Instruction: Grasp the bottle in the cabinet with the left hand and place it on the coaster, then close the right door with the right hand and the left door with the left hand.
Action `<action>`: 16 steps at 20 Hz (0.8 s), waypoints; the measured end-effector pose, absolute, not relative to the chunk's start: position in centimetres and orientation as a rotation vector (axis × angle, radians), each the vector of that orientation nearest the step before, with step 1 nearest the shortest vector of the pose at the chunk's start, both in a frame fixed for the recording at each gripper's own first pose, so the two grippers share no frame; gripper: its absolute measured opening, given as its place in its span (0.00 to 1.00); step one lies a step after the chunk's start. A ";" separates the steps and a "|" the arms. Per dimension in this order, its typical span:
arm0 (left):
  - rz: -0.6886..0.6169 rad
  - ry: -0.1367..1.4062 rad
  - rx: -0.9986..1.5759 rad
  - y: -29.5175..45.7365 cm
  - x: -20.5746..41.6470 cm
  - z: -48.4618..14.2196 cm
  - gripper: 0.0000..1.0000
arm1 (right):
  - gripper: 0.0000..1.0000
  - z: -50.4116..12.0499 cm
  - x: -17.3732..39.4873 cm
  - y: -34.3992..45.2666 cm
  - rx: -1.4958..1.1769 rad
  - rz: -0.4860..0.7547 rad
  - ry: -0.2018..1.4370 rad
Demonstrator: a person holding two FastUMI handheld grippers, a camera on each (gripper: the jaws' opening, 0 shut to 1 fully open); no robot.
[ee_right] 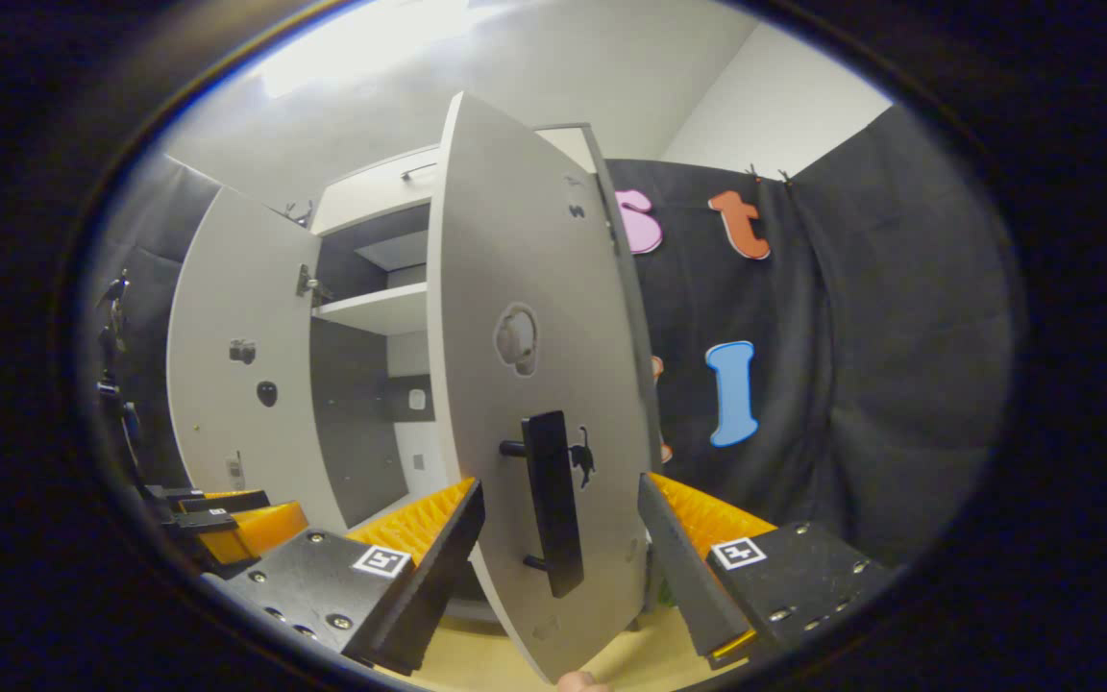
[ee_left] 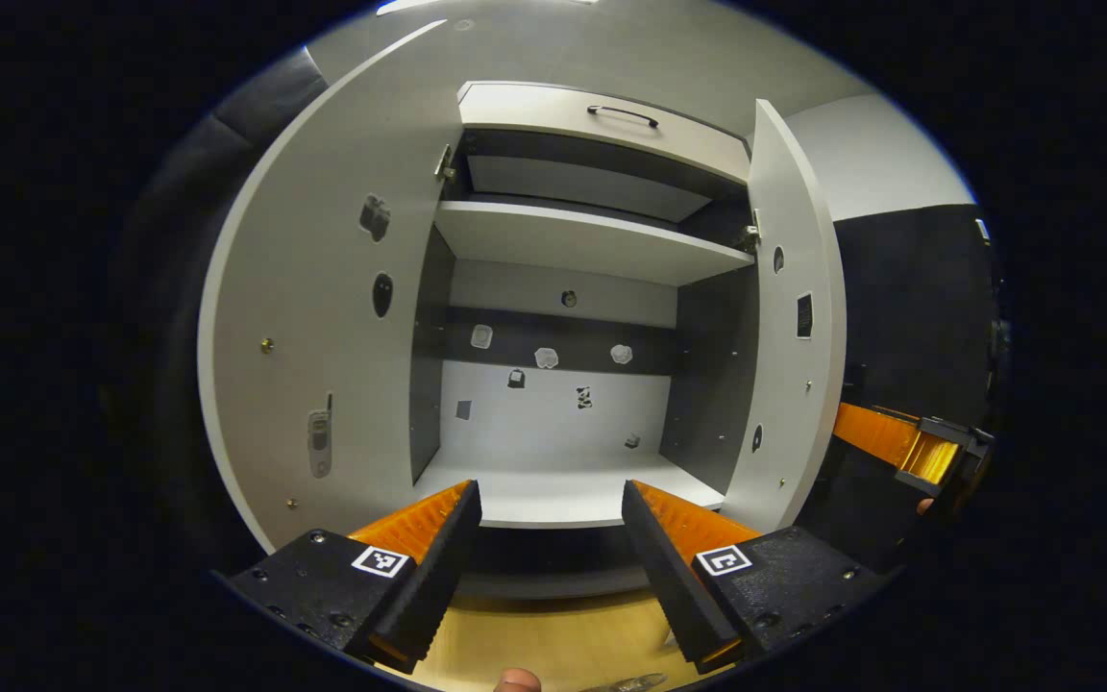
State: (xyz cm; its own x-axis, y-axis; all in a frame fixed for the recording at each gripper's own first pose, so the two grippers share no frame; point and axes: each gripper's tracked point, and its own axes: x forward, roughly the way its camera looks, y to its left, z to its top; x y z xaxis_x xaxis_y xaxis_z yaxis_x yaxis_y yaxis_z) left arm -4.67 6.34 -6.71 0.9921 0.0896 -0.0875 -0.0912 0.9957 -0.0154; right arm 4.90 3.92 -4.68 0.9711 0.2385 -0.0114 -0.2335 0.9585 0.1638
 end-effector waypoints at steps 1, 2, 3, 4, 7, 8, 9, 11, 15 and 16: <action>0.108 0.088 -0.014 7.0 -5.2 -6.7 0.93 | 0.98 -4.6 4.9 4.4 0.154 0.245 0.029; 0.125 0.087 -0.009 7.7 -5.6 -6.6 0.93 | 0.98 -4.5 4.9 5.0 0.149 0.259 0.026; 0.141 0.084 -0.007 8.5 -5.8 -6.5 0.93 | 0.98 -4.5 4.8 5.5 0.148 0.270 0.024; 0.156 0.083 -0.007 9.1 -6.1 -6.4 0.93 | 0.98 -4.4 4.8 5.9 0.148 0.278 0.023; 0.200 0.080 -0.013 11.0 -7.2 -6.3 0.93 | 0.93 -4.0 4.8 6.6 0.159 0.289 0.017; 0.214 0.078 -0.015 11.6 -7.5 -6.1 0.93 | 0.98 -4.1 4.6 6.6 0.161 0.290 0.016; 0.227 0.074 -0.017 12.2 -8.0 -6.1 0.93 | 0.98 -4.0 4.6 6.6 0.163 0.291 0.014; 0.249 0.061 -0.017 13.1 -8.6 -5.5 0.93 | 0.98 -3.8 4.6 6.7 0.162 0.289 0.010; 0.231 0.055 -0.018 13.8 -11.1 -5.0 0.93 | 0.98 -3.6 4.5 7.0 0.168 0.288 0.002; 0.242 0.050 -0.005 14.1 -11.6 -4.6 0.93 | 0.98 -3.6 4.5 7.1 0.170 0.287 0.001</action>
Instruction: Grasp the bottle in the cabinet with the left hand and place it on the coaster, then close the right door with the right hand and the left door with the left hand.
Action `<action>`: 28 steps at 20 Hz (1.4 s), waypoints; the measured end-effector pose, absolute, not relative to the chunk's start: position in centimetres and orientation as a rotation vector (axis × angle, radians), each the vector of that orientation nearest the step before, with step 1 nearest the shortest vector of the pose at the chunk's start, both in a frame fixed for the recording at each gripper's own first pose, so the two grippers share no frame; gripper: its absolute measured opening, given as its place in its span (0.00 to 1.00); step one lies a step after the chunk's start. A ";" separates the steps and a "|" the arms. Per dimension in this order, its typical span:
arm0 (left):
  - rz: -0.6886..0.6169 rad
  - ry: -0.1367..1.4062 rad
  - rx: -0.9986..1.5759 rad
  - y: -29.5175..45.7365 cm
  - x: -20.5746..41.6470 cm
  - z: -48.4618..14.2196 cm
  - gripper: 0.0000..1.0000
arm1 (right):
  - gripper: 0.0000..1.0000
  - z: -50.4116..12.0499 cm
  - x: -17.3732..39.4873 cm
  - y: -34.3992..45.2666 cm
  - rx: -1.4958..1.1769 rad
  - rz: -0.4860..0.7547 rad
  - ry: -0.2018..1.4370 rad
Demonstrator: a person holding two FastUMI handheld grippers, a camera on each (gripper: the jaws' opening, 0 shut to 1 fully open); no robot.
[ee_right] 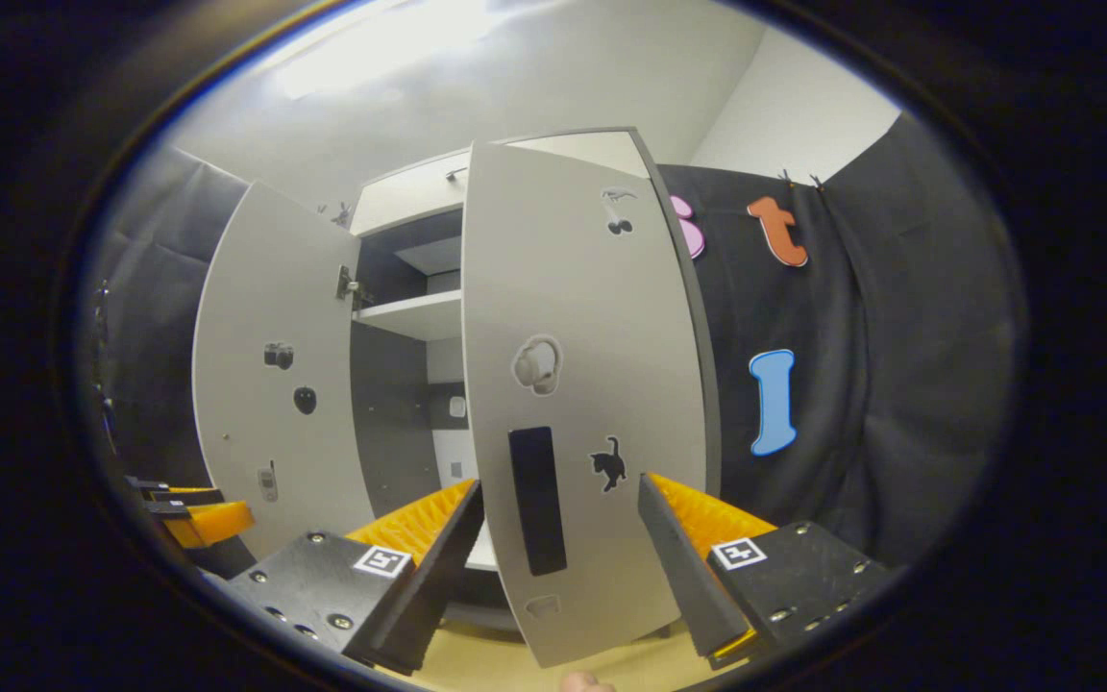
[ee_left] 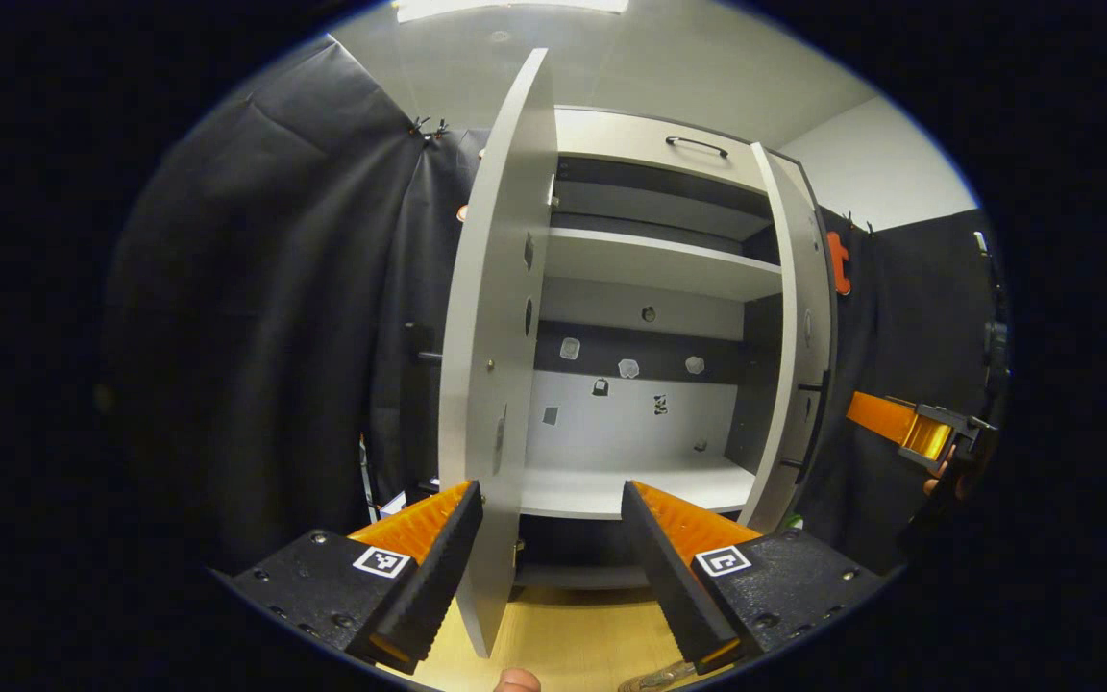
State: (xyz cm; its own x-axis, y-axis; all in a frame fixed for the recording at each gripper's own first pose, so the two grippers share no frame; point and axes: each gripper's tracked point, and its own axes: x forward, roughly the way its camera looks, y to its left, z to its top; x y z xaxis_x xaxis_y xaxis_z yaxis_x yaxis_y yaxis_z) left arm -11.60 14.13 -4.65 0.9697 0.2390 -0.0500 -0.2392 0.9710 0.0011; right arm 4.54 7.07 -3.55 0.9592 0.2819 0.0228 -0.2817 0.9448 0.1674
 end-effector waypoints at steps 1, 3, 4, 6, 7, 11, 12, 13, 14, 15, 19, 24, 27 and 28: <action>0.254 0.052 0.012 14.8 -11.9 -4.6 0.93 | 0.98 -3.4 4.7 7.1 0.171 0.285 0.000; 0.280 0.052 0.040 16.1 -12.7 -4.3 0.93 | 1.00 -3.3 4.8 7.7 0.168 0.283 0.003; 0.297 0.054 0.046 16.9 -13.2 -4.3 0.93 | 0.93 -3.5 4.8 7.9 0.166 0.282 0.005; 0.330 0.059 0.045 18.6 -13.8 -4.5 0.93 | 0.93 -3.7 4.7 8.0 0.161 0.279 0.010; 0.346 0.062 0.040 19.4 -13.8 -4.6 0.94 | 0.98 -3.7 4.6 8.2 0.157 0.278 0.010; 0.397 0.069 0.034 22.7 -13.8 -4.8 0.94 | 0.98 -3.6 4.5 8.4 0.146 0.264 0.007; 0.397 0.076 0.032 23.2 -13.8 -4.9 0.94 | 0.98 -3.6 4.5 8.3 0.145 0.258 0.006; 0.382 0.063 0.029 23.2 -13.8 -4.8 0.92 | 0.98 -3.5 4.6 8.2 0.143 0.252 0.005; 0.374 0.059 0.026 23.0 -14.0 -4.6 0.92 | 0.98 -3.5 4.6 8.2 0.144 0.247 0.004; 0.366 0.060 0.026 23.1 -13.8 -4.7 0.96 | 0.98 -3.5 4.7 8.3 0.147 0.245 0.004; 0.361 0.060 0.026 23.9 -14.1 -4.6 0.96 | 0.98 -3.4 5.0 9.2 0.153 0.254 0.004; 0.428 0.059 0.044 26.7 -14.7 -4.0 0.97 | 0.98 -3.8 4.9 10.2 0.148 0.267 0.004; 0.445 0.046 0.051 27.4 -14.3 -3.6 0.97 | 0.98 -3.6 4.9 10.0 0.150 0.263 0.001; 0.449 0.048 0.054 27.4 -14.2 -3.6 0.94 | 0.98 -3.6 5.0 9.8 0.149 0.257 0.000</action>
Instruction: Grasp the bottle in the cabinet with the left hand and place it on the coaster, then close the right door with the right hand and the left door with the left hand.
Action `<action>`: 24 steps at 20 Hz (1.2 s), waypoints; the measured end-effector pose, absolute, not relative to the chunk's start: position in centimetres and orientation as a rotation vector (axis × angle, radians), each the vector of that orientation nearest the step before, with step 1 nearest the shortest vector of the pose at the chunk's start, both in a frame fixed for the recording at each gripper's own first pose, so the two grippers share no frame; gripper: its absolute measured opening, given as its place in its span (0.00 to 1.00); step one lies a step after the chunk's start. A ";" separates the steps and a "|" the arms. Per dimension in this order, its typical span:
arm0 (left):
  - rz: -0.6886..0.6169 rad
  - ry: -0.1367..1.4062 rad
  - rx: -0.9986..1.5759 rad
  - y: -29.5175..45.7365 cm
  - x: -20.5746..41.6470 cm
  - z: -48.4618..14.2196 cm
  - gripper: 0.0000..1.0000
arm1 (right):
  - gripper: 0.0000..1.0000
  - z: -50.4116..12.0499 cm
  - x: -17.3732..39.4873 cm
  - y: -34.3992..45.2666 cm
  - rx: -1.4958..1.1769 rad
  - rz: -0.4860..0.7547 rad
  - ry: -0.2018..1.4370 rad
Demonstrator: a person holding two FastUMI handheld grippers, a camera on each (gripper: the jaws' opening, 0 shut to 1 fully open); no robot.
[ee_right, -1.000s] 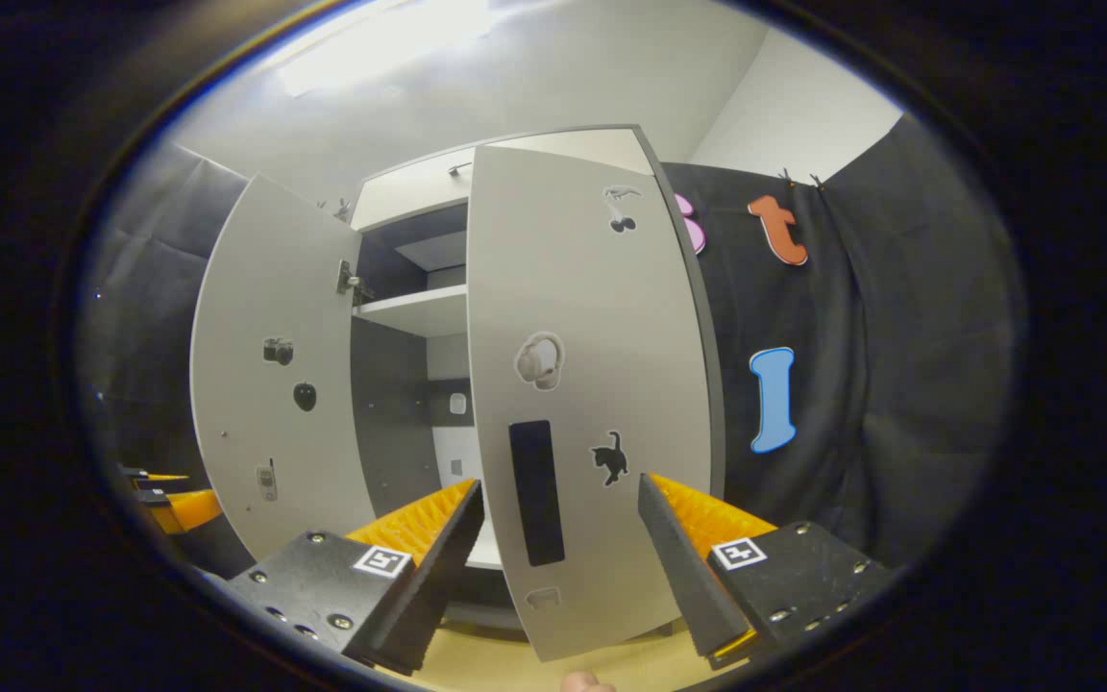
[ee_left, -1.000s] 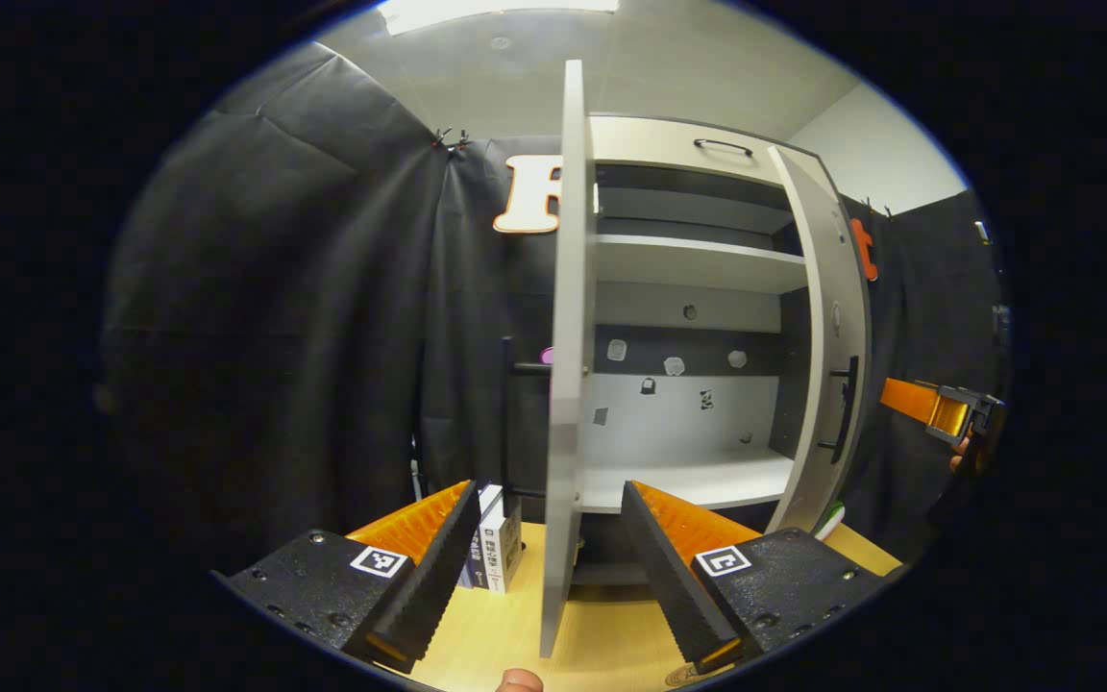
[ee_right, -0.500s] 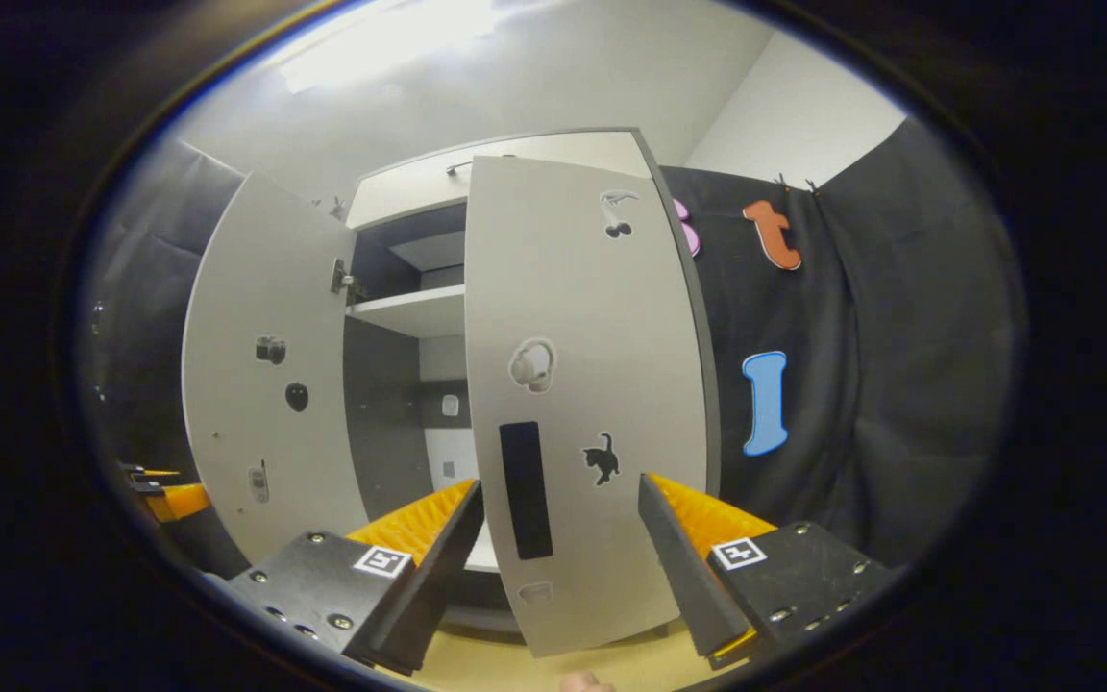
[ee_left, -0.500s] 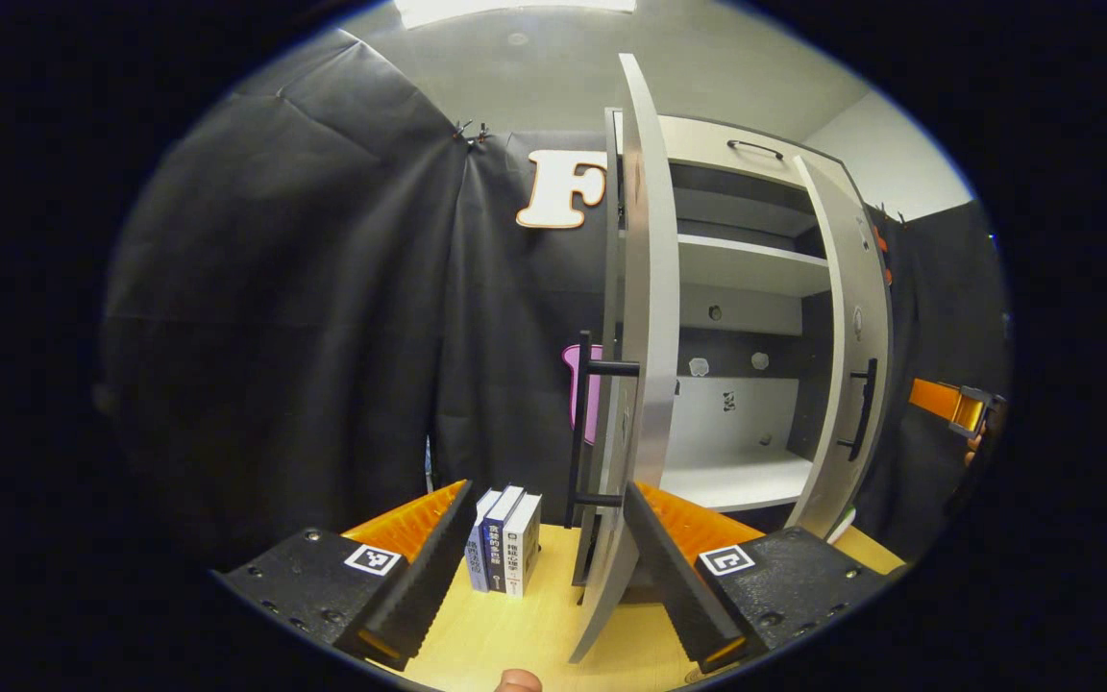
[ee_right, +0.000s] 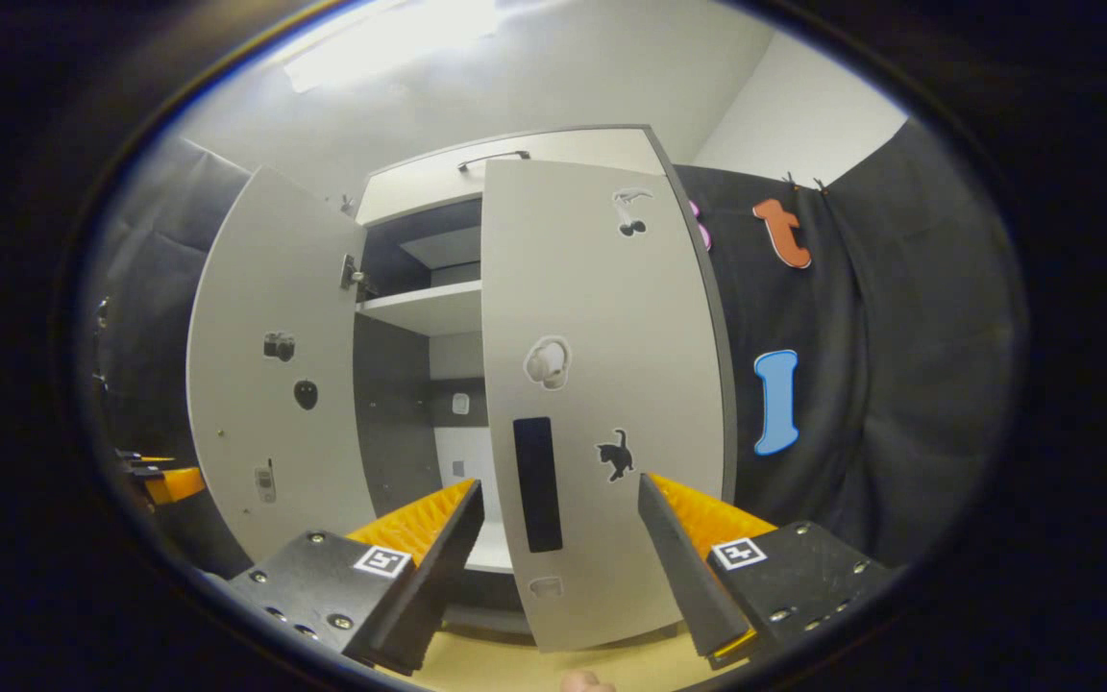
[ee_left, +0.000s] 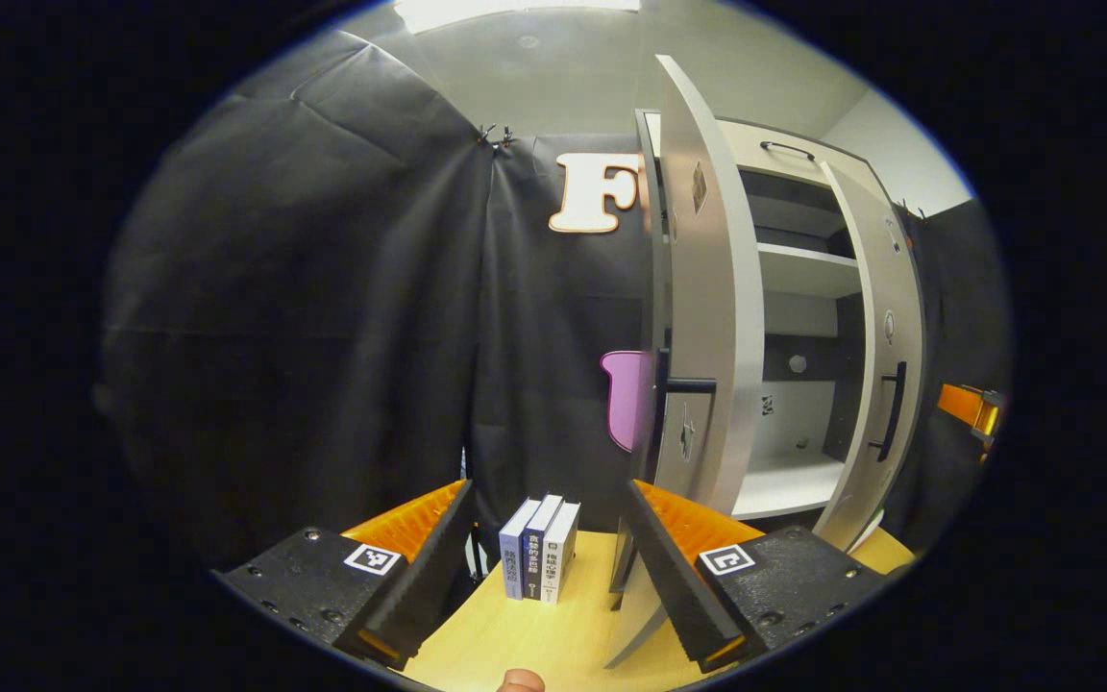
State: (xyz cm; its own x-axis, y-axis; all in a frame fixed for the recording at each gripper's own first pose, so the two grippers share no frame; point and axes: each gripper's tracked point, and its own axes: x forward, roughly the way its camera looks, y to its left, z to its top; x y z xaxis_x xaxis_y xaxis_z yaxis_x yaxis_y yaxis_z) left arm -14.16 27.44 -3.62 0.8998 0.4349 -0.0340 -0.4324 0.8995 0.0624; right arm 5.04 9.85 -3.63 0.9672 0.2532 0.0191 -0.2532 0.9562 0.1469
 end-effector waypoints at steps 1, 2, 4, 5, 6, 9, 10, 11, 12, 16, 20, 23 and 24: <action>0.448 0.052 0.055 27.4 -14.0 -3.8 0.97 | 0.98 -3.7 5.0 9.7 0.148 0.252 0.000; 0.443 0.053 0.052 27.2 -13.7 -3.9 0.94 | 0.98 -3.8 5.0 9.5 0.147 0.247 0.000; 0.428 0.057 0.046 26.6 -13.3 -4.1 0.97 | 0.98 -4.0 5.0 9.3 0.143 0.240 0.005; 0.422 0.060 0.042 26.3 -13.0 -4.3 0.97 | 0.98 -4.1 5.0 9.2 0.140 0.236 0.007; 0.418 0.065 0.038 26.1 -12.8 -4.5 0.94 | 0.98 -4.2 5.1 9.0 0.136 0.232 0.008; 0.420 0.081 0.044 25.8 -12.3 -5.2 0.96 | 0.98 -4.5 4.8 8.5 0.127 0.220 0.012; 0.419 0.082 0.046 25.9 -12.2 -5.2 0.92 | 0.98 -4.5 4.9 8.3 0.126 0.216 0.013; 0.414 0.079 0.037 25.6 -12.1 -5.2 0.96 | 0.98 -4.6 4.9 8.1 0.124 0.214 0.014; 0.402 0.081 0.014 25.4 -12.0 -5.3 0.96 | 0.98 -4.7 5.0 7.9 0.121 0.210 0.014; 0.351 0.068 -0.096 23.6 -11.6 -5.8 0.91 | 0.98 -4.9 5.2 7.3 0.112 0.204 0.020; 0.272 0.077 -0.059 20.8 -10.2 -5.9 0.95 | 0.98 -5.2 5.2 6.5 0.114 0.194 0.026; 0.224 0.082 -0.044 18.5 -9.0 -6.1 0.90 | 0.98 -5.4 4.9 6.0 0.113 0.186 0.034; 0.212 0.083 -0.044 17.9 -8.6 -6.1 0.90 | 0.98 -5.6 4.8 5.7 0.111 0.183 0.036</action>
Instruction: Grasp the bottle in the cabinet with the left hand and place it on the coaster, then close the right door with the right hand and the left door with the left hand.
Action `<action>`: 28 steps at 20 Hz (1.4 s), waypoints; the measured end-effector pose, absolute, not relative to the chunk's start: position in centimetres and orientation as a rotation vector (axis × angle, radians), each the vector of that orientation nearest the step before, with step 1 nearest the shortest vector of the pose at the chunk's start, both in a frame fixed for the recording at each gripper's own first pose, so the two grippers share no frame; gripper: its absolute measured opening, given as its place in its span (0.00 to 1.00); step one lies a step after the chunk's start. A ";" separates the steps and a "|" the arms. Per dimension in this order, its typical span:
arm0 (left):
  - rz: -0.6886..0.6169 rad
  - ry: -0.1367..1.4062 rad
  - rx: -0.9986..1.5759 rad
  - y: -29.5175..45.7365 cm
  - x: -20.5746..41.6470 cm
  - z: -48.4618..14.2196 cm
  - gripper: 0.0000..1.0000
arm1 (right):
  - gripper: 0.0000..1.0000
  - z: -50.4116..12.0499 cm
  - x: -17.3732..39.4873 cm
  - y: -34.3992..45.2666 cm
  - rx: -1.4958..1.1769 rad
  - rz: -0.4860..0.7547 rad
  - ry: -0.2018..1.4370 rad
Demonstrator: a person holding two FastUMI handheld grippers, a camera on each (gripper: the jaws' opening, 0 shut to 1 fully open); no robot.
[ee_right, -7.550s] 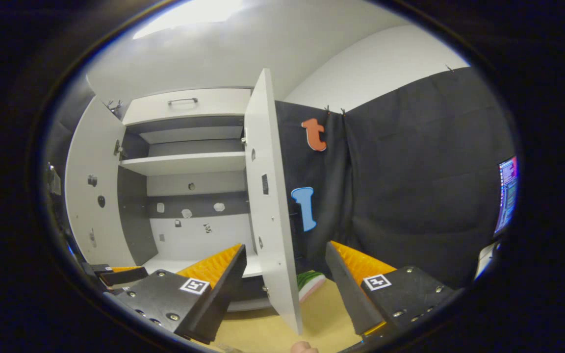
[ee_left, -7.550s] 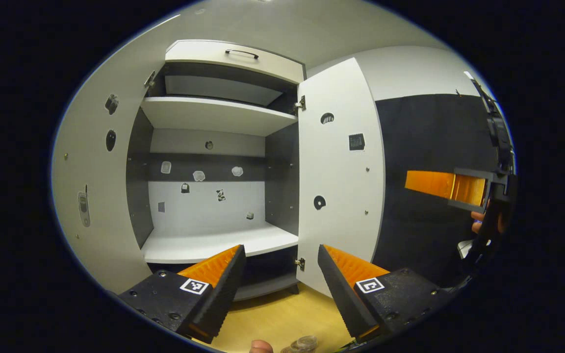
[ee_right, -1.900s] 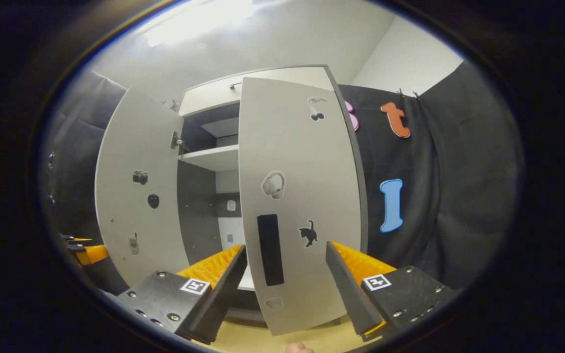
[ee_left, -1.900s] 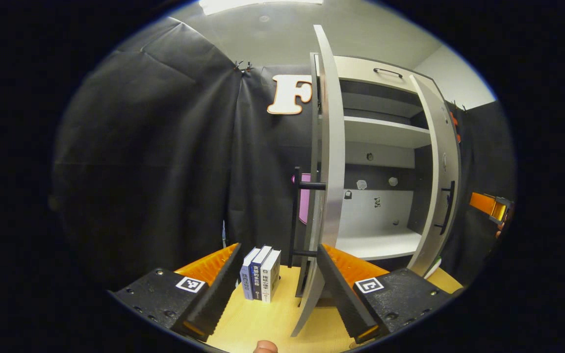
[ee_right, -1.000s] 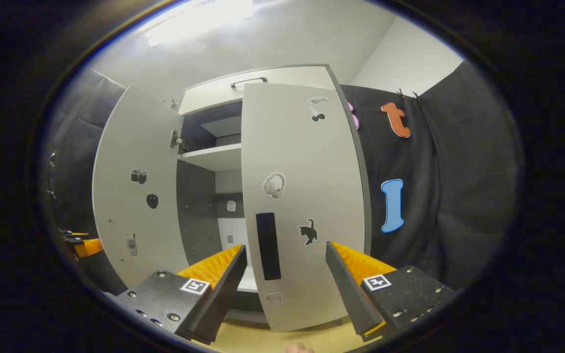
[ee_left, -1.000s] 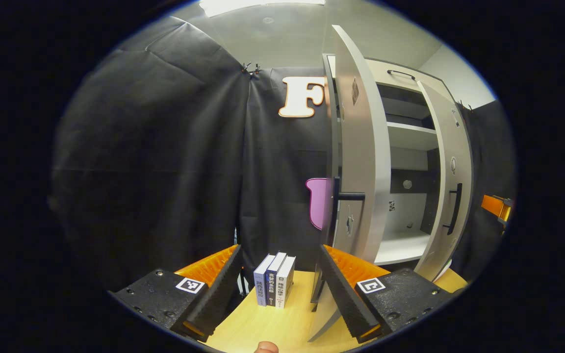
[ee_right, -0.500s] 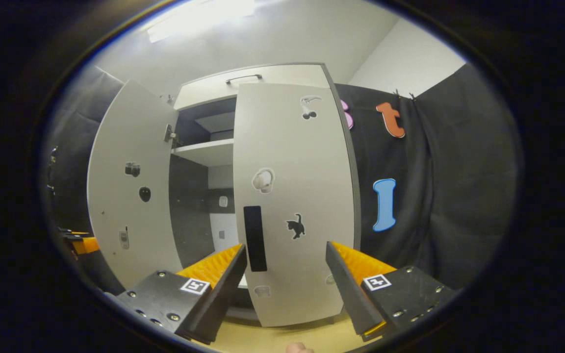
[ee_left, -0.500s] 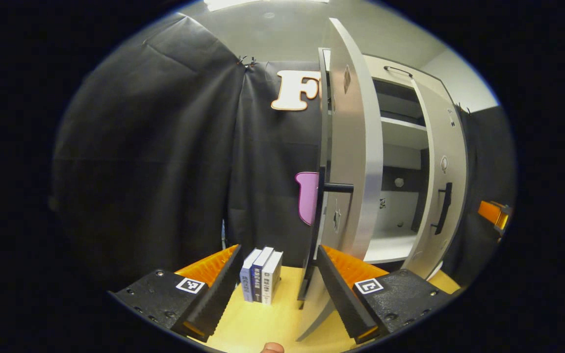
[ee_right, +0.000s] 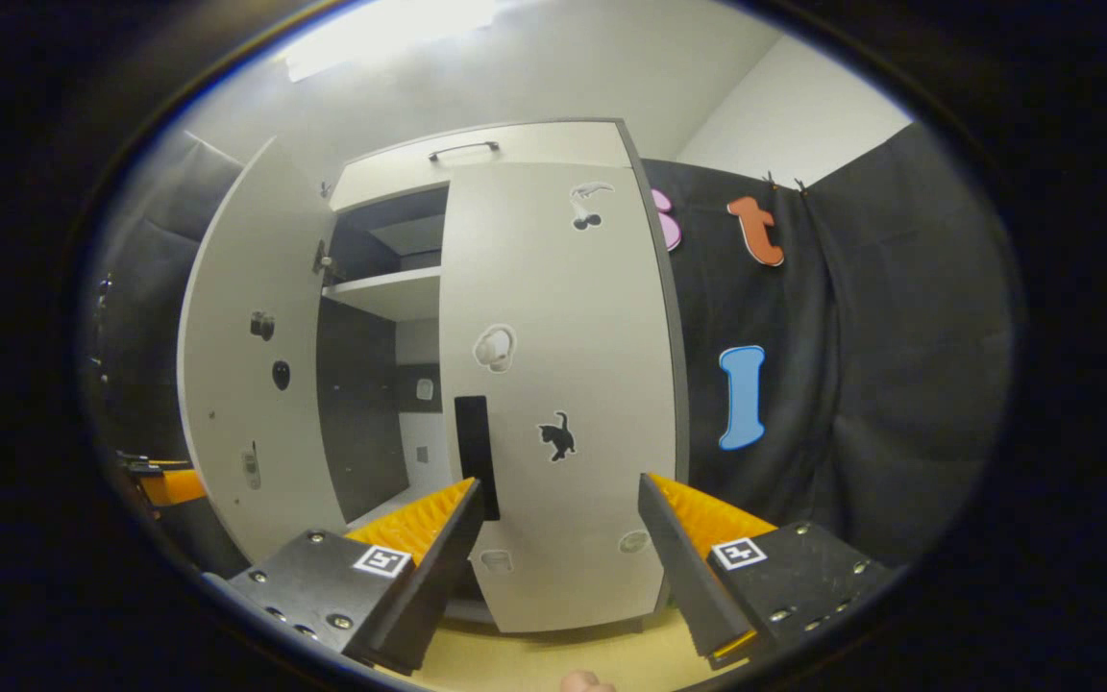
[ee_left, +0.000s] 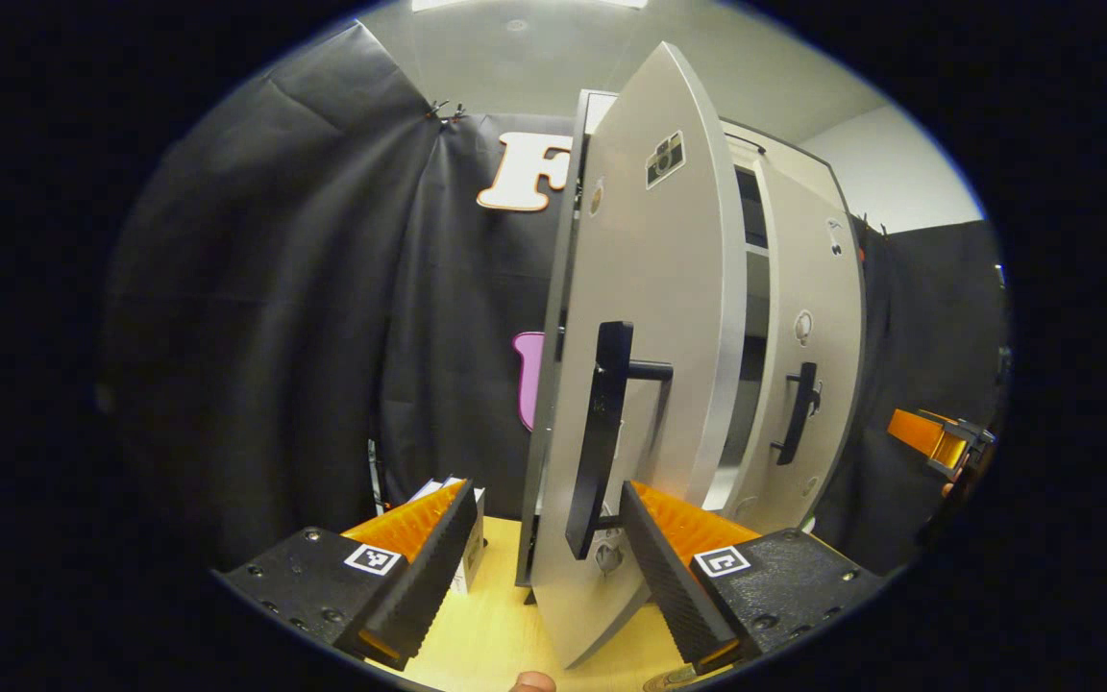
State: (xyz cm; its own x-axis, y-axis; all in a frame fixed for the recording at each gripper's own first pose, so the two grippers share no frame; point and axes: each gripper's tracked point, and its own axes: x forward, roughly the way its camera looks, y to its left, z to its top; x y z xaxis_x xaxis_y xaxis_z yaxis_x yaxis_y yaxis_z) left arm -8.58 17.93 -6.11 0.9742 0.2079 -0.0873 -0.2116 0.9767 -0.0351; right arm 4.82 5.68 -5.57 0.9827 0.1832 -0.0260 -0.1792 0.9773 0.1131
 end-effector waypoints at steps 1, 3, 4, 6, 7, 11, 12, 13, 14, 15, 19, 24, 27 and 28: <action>0.200 0.085 -0.044 17.5 -8.3 -6.2 0.90 | 0.98 -5.7 4.8 5.3 0.107 0.178 0.039; 0.178 0.084 -0.043 16.5 -7.7 -6.3 0.90 | 0.98 -5.6 4.8 4.7 0.100 0.166 0.042; 0.168 0.084 -0.041 16.0 -7.3 -6.4 0.95 | 0.98 -5.6 4.8 4.4 0.097 0.162 0.042; 0.144 0.082 -0.041 15.0 -6.7 -6.3 0.90 | 0.98 -5.4 4.8 3.8 0.090 0.149 0.039; 0.133 0.078 -0.041 14.6 -6.3 -6.4 0.95 | 0.98 -5.4 4.9 3.5 0.086 0.143 0.040; 0.088 0.079 -0.058 12.6 -4.6 -6.8 0.95 | 0.98 -5.4 4.8 2.5 0.078 0.124 0.045; 0.071 0.080 -0.065 11.9 -4.3 -6.9 0.95 | 0.98 -5.5 4.8 2.3 0.075 0.120 0.046; 0.052 0.082 -0.072 11.2 -3.8 -7.0 0.95 | 0.98 -5.5 4.7 2.1 0.072 0.114 0.047; 0.034 0.086 -0.077 10.6 -3.4 -7.1 0.91 | 0.98 -5.5 4.8 1.9 0.070 0.110 0.046; 0.021 0.090 -0.076 10.0 -3.1 -7.3 0.91 | 0.98 -5.5 4.8 1.7 0.069 0.105 0.046; -0.018 0.092 -0.061 8.5 -2.3 -7.4 0.95 | 0.98 -5.3 5.0 0.8 0.070 0.087 0.043; -0.029 0.084 -0.060 7.5 -1.6 -6.7 0.91 | 0.98 -5.0 4.9 0.3 0.073 0.076 0.036; -0.023 0.071 -0.075 7.3 -1.3 -6.1 0.91 | 0.98 -4.5 4.8 0.1 0.078 0.074 0.026; -0.023 0.066 -0.080 7.1 -1.3 -5.7 0.95 | 0.98 -4.3 4.8 0.0 0.079 0.073 0.021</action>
State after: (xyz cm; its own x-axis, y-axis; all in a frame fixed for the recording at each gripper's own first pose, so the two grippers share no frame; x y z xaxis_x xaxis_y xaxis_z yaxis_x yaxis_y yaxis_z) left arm -1.33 7.10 -5.66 0.9976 -0.0251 -0.0646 0.0199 0.9965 -0.0810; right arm 4.76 0.02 -4.28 0.9971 0.0733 -0.0178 -0.0717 0.9942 0.0800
